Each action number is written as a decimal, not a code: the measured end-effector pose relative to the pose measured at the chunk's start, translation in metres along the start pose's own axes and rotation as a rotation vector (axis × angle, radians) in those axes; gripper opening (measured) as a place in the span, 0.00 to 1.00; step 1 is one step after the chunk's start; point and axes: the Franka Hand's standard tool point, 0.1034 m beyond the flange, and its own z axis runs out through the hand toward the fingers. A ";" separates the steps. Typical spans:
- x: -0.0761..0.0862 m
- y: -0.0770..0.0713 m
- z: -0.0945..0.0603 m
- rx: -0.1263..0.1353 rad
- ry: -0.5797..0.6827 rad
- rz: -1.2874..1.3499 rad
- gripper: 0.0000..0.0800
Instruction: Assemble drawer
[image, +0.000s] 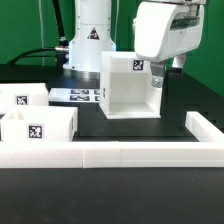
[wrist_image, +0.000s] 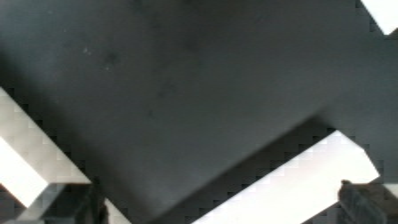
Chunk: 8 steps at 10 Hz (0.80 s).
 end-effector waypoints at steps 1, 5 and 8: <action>0.000 0.000 0.000 0.000 0.000 0.002 0.81; 0.000 0.000 0.000 0.001 0.000 0.003 0.81; 0.000 -0.001 0.000 0.001 0.000 0.022 0.81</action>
Offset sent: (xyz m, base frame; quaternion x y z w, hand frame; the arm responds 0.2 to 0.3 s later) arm 0.0000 0.0000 0.0000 0.0000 0.0000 0.0000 1.0000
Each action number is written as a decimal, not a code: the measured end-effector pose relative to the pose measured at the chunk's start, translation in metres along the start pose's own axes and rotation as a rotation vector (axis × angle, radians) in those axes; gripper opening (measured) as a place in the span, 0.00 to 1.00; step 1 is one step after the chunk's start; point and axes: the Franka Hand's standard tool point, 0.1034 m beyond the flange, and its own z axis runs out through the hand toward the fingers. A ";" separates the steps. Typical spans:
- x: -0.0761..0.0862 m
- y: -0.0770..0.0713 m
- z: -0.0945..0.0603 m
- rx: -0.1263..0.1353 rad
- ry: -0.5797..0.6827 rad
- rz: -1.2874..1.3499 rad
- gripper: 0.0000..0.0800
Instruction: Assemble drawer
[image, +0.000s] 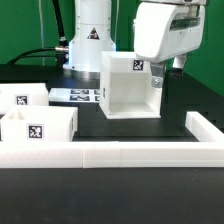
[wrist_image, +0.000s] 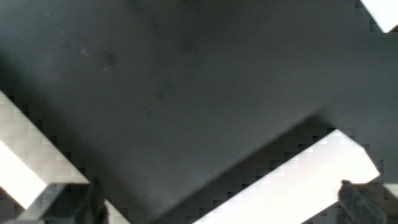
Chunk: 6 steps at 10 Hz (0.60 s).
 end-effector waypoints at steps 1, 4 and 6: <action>-0.002 -0.004 -0.002 0.000 0.000 0.115 0.81; -0.006 -0.012 -0.002 0.003 -0.005 0.344 0.81; -0.006 -0.012 -0.002 0.003 -0.005 0.473 0.81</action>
Offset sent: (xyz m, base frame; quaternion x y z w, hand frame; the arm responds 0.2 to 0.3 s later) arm 0.0000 0.0000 0.0000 0.0000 0.0000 0.1938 0.9810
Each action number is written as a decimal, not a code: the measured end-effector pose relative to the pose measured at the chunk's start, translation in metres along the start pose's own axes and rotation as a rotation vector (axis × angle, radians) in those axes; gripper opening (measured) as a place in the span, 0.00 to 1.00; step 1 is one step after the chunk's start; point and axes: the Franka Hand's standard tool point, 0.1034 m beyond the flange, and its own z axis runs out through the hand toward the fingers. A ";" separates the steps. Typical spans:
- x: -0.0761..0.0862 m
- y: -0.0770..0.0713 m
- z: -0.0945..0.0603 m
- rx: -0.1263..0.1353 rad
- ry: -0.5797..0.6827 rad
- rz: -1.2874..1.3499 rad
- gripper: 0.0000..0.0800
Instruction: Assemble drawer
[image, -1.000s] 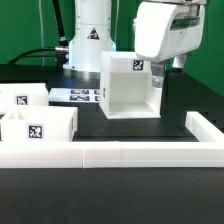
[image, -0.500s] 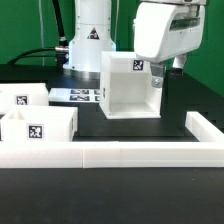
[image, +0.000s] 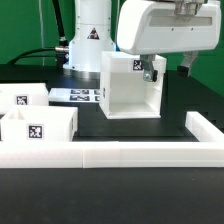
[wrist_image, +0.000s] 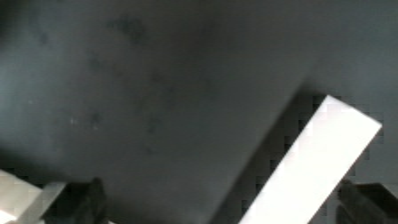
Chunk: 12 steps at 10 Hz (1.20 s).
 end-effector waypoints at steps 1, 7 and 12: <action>0.000 0.000 0.000 0.001 0.000 0.052 0.81; -0.048 -0.027 -0.031 -0.013 0.004 0.222 0.81; -0.060 -0.034 -0.041 -0.022 0.010 0.215 0.81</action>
Offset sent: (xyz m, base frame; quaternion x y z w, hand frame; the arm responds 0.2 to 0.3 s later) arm -0.0421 0.0028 0.0137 -0.0242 0.0141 0.0278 0.9992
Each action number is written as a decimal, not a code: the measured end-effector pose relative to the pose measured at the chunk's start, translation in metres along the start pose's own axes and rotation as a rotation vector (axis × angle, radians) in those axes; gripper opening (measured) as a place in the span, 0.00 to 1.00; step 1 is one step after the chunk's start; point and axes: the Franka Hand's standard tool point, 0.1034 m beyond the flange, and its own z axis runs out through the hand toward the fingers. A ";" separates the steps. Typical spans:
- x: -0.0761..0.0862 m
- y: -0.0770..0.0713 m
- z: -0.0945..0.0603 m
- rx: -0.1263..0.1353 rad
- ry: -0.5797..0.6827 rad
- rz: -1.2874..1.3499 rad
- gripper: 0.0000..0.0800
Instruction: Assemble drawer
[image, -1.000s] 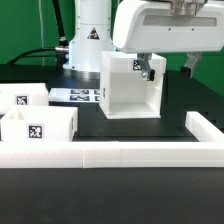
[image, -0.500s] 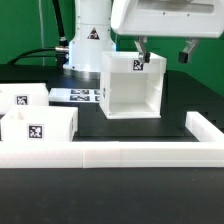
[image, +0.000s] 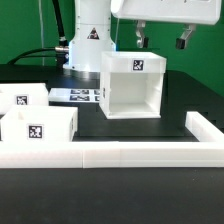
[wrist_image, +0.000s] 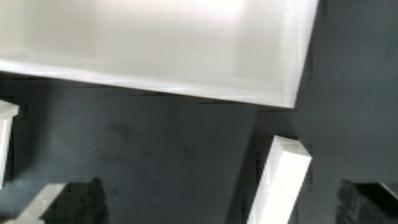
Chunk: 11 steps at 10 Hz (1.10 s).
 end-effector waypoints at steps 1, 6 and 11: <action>0.000 0.000 0.000 0.000 0.000 0.000 0.81; -0.055 -0.017 0.014 0.027 0.000 0.066 0.81; -0.069 -0.026 0.037 0.055 -0.013 0.101 0.81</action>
Offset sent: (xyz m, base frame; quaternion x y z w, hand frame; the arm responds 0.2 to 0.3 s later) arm -0.0668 0.0079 -0.0072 0.0459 0.0169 0.0901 0.9947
